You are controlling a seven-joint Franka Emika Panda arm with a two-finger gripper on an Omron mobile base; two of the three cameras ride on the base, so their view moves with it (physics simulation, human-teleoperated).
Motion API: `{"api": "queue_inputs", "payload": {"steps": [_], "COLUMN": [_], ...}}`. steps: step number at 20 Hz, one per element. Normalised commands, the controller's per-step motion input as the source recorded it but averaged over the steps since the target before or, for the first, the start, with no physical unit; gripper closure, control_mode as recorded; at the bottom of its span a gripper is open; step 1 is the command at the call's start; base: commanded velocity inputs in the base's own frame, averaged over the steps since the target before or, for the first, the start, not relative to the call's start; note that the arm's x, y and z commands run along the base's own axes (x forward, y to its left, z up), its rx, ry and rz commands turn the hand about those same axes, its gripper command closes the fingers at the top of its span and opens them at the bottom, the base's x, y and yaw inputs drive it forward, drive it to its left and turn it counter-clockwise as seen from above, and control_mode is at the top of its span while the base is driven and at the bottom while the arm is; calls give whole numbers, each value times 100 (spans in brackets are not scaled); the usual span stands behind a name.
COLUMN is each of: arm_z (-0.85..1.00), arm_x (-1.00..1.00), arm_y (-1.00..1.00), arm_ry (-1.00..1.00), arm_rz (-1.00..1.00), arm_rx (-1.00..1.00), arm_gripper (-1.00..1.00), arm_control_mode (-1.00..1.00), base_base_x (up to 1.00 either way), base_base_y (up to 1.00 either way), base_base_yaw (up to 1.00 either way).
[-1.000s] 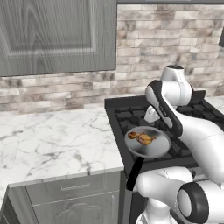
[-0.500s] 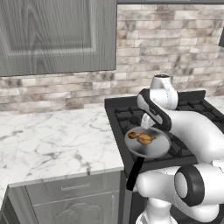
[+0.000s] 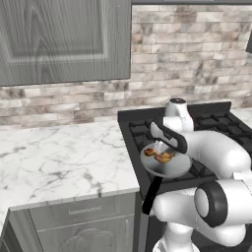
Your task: Take the chicken drumsticks from the pan and place one on each plate on the dining counter.
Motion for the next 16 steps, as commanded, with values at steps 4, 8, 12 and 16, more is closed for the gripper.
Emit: {"api": "queue_inputs", "payload": {"steps": [4,8,12,16], "arm_z": [-42,-31,-30,-30], "arm_x": [40,28,19,0], "arm_y": [0,0,0,-1], "arm_ry": [-1,0,0,0], "arm_rz": [-6,-3,-1,0], "arm_rx": [-6,-2,0,0], "arm_gripper": [-100,-100,-100,-100], "arm_control_mode": [-100,-100,-100,-100], "base_base_x": [0,0,0,0], "base_base_y": [0,0,0,0], "base_base_yaw": [0,0,0,0]}}
